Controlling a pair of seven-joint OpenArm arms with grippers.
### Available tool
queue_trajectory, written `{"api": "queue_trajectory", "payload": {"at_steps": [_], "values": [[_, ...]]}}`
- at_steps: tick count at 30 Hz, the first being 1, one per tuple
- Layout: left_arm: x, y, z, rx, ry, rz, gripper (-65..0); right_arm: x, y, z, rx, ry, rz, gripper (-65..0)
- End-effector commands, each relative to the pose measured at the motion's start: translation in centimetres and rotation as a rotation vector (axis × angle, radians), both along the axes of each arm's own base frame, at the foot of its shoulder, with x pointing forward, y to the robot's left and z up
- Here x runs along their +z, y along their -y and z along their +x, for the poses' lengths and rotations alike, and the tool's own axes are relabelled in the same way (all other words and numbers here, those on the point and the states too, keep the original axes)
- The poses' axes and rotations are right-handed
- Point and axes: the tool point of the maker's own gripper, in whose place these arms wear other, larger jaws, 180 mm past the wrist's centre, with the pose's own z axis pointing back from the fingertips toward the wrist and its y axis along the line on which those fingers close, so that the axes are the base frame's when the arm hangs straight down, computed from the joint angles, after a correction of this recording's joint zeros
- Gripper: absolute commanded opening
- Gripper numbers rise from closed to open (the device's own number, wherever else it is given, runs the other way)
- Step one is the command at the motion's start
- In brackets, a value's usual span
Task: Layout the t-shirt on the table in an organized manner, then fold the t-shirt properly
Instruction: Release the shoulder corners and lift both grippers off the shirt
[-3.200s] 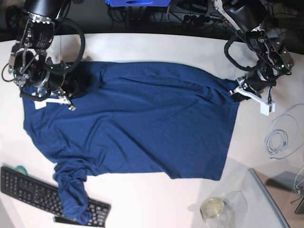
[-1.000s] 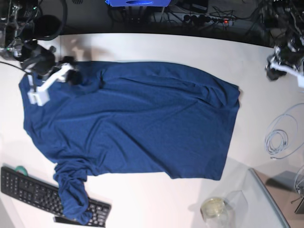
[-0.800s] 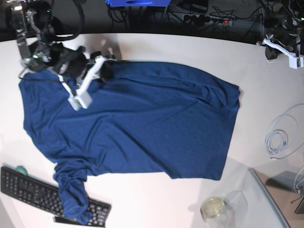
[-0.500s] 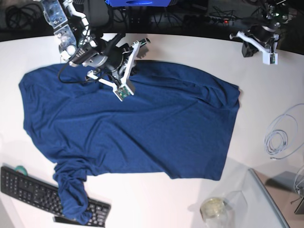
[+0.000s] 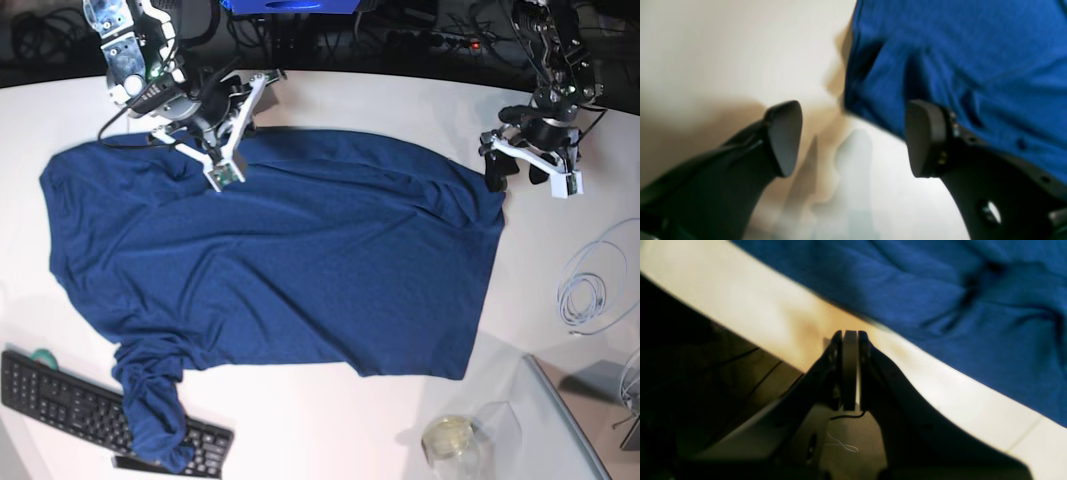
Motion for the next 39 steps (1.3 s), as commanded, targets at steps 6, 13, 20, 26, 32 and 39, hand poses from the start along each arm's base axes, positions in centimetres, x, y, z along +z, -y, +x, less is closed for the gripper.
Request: {"api": "queue_trajectory", "payload": {"at_steps": [6,13,20,26,32,39], "values": [[1.6,0.2,2.7,-0.005,0.076,-0.006,-18.6,0.5,0.6,0.6,-0.030,0.025,0.011,-64.5],[0.3,0.7,3.3,0.007,0.050,-0.047,-18.8,0.5,0.6,0.6,-0.030,0.025,0.011,-64.8],[0.0,1.0,3.6,0.003,0.031,-0.059,-34.4,0.5,0.6,0.8,-0.030,0.027,0.008,-64.8],[0.2,1.0,3.5,0.005,0.036,-0.060,-57.8,0.4,0.6,0.8,-0.030,0.026,0.007,-64.8],[0.0,1.0,3.0,0.005,0.025,-0.059,-65.0,0.4,0.6,0.8,-0.030,0.026,0.007,-64.8],[2.3,0.9,0.4,-0.055,-0.053,0.025,-65.0,0.4,0.8,0.7,-0.028,0.024,0.003,-64.8]]}}
